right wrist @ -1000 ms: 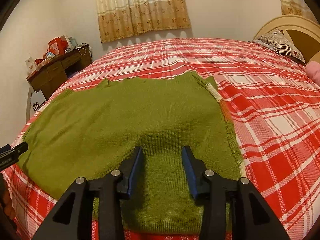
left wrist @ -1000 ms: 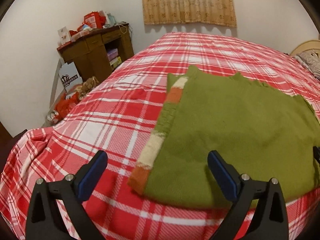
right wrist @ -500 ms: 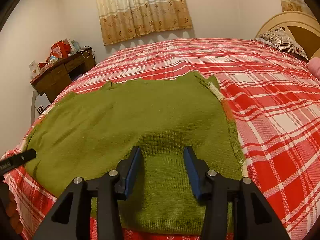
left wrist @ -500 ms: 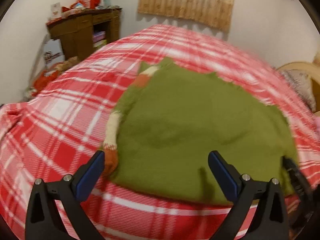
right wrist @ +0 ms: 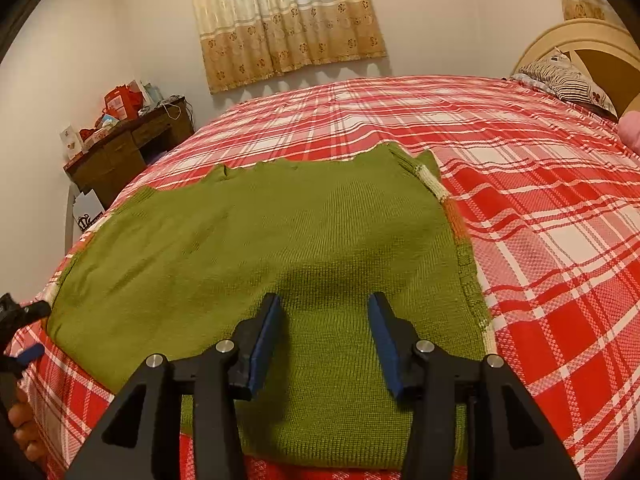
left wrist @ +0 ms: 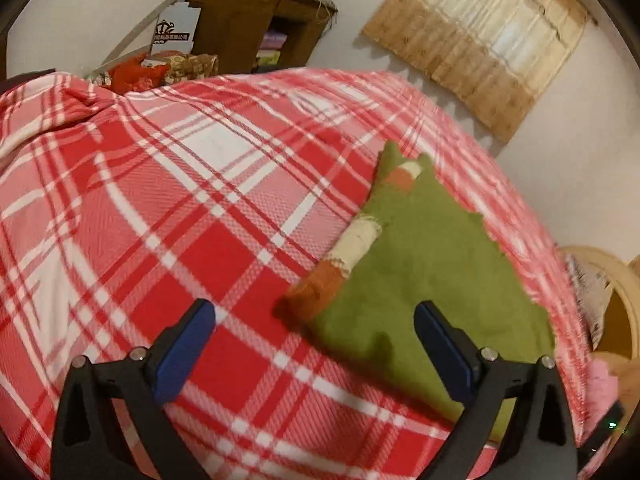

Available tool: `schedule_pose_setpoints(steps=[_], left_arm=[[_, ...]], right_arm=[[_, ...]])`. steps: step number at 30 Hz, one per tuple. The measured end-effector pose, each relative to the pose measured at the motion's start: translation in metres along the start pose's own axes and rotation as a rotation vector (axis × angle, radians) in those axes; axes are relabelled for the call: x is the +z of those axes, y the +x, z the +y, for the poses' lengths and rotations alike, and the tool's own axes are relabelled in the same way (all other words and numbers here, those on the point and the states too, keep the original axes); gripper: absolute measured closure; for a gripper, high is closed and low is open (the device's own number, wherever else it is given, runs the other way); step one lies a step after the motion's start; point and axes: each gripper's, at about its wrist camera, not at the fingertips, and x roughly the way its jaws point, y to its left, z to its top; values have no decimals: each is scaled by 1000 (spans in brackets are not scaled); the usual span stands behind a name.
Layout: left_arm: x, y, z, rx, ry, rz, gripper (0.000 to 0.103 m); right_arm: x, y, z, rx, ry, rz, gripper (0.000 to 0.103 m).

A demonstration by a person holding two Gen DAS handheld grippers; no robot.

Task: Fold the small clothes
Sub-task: 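Grasp the orange-and-cream striped cuff with the left gripper and lift it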

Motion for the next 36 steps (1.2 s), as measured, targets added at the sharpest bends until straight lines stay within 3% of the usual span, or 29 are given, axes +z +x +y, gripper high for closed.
schedule_pose_setpoints(steps=[3,9,12,14,16,18,20,22,24,28,31,36], left_arm=[[-9,5,-14,-112,-17,65,2],[7,38,-53,-143,125,67,1],[27,51,-60,-236,103,107,1],[38,57,-59,-235,65,111,1],[43,60,-59,-226,41,94,10],[41,61,-60,-198,82,85,50],[34,66,-64,-155,154,97,71],[31,62,-63,-161,180,89,71],[30,59,-65,-154,191,84,71],[33,60,-74,-110,211,69,71],[30,52,-88,-65,305,16,77],[13,28,-129,-70,515,-110,83]], right_arm=[[0,1,0,0,-3,1,55],[0,0,0,1,-3,1,54],[0,0,0,0,-3,2,54],[0,0,0,-1,-4,2,54],[0,1,1,-6,-9,2,54],[1,1,4,-20,-19,7,54],[5,-2,13,-55,-52,10,58],[10,-12,32,3,-105,-25,69],[12,-18,52,43,-152,-42,69],[11,-7,82,172,-182,17,70],[-6,19,84,195,-184,112,69],[-6,18,67,280,-96,90,69]])
